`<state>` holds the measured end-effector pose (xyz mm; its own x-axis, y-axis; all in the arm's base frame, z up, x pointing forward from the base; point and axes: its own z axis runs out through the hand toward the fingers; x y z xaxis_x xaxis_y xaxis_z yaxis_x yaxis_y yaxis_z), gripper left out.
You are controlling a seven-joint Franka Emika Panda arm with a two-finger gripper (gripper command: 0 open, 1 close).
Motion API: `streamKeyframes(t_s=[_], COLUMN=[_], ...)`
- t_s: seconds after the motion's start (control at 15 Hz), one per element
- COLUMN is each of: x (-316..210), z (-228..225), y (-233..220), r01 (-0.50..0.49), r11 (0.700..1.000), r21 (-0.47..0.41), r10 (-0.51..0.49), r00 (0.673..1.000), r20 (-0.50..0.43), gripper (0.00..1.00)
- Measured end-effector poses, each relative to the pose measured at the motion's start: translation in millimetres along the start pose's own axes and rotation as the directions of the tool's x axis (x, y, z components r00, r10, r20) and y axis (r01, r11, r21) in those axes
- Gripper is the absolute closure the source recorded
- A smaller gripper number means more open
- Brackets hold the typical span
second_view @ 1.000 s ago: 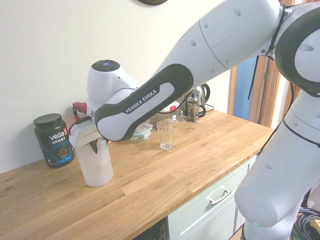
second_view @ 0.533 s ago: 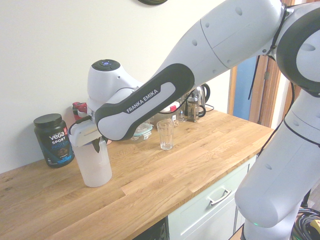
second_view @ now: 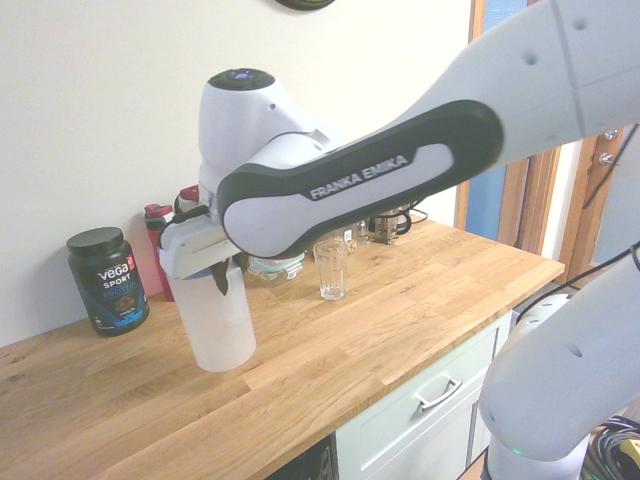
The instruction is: Pour me some water
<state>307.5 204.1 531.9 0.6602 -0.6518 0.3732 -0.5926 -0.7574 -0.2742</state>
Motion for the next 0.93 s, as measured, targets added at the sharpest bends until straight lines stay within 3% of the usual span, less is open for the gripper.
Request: streamKeyframes(t_s=[0.27, 0.53, 0.93], x=[7.5, 10.8, 72.7], z=[-19.2, -41.1, -55.7], y=[68.0, 120.4, 182.4], r01=[-0.093, -0.103, -0.137], r11=[0.995, 0.993, 0.990], r21=[-0.037, -0.055, -0.037], r10=[0.093, 0.104, 0.138], r00=[0.996, 0.995, 0.990], r20=[-0.004, 0.007, 0.021], gripper=[1.00, 1.00, 1.00])
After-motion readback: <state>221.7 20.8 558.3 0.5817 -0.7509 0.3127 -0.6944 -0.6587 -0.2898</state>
